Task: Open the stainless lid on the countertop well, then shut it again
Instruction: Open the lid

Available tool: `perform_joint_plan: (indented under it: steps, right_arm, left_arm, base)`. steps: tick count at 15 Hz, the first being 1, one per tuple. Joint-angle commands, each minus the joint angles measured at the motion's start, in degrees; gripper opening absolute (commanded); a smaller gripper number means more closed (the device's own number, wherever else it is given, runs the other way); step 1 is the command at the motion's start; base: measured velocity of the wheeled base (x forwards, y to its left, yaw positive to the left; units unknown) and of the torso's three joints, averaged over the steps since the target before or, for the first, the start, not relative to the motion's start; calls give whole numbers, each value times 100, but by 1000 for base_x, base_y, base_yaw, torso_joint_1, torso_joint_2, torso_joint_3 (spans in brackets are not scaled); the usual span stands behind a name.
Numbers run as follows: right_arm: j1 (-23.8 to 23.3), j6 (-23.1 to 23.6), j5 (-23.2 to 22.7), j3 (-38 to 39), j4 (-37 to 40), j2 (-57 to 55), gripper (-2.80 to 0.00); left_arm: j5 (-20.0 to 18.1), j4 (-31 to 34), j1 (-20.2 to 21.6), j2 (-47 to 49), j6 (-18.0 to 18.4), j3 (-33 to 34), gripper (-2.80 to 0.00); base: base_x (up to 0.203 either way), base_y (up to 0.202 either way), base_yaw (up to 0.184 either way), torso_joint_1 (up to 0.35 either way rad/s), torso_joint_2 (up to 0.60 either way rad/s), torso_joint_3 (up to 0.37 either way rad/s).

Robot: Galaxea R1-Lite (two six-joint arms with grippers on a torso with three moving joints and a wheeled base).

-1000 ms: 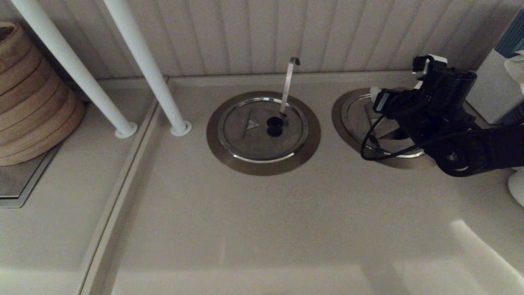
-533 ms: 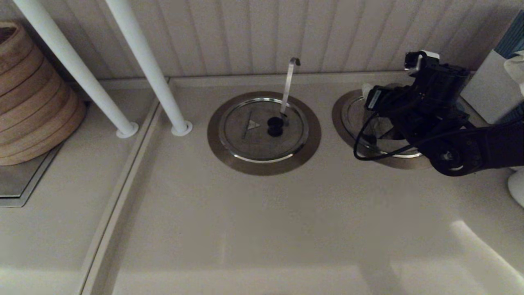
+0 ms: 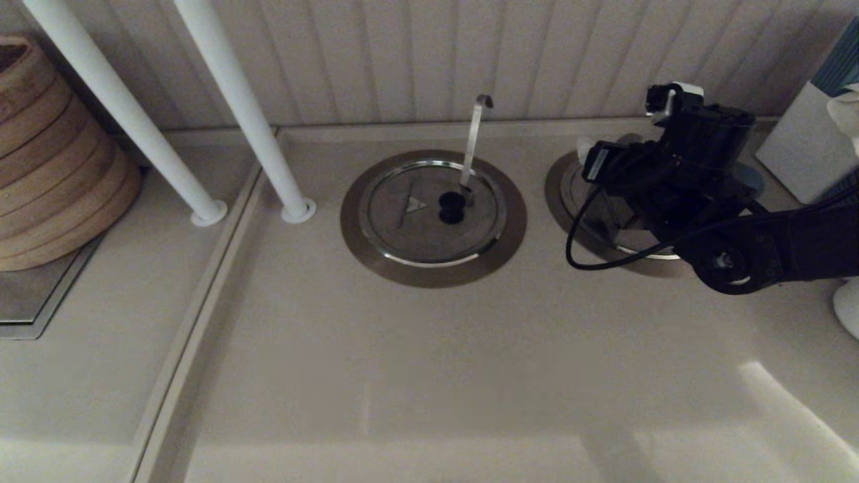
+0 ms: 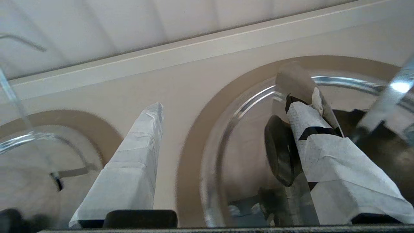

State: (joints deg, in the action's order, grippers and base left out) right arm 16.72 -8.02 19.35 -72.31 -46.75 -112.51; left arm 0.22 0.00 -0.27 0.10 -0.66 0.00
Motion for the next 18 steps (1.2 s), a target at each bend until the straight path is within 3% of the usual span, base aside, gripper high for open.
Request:
perform_joint_plan:
  steps: [1,18]
  right_arm:
    - [67,-6,50,6,-25,-34,0]
    - [789,-59,51,393,-71,370,0]
  left_arm:
    - [4,0,0,-1,-4,0,-280]
    - [4,-7,2,-1,-4,0,-280]
  base:
    - [0,0,0,0,0,0]
    - [0,0,0,0,0,0]
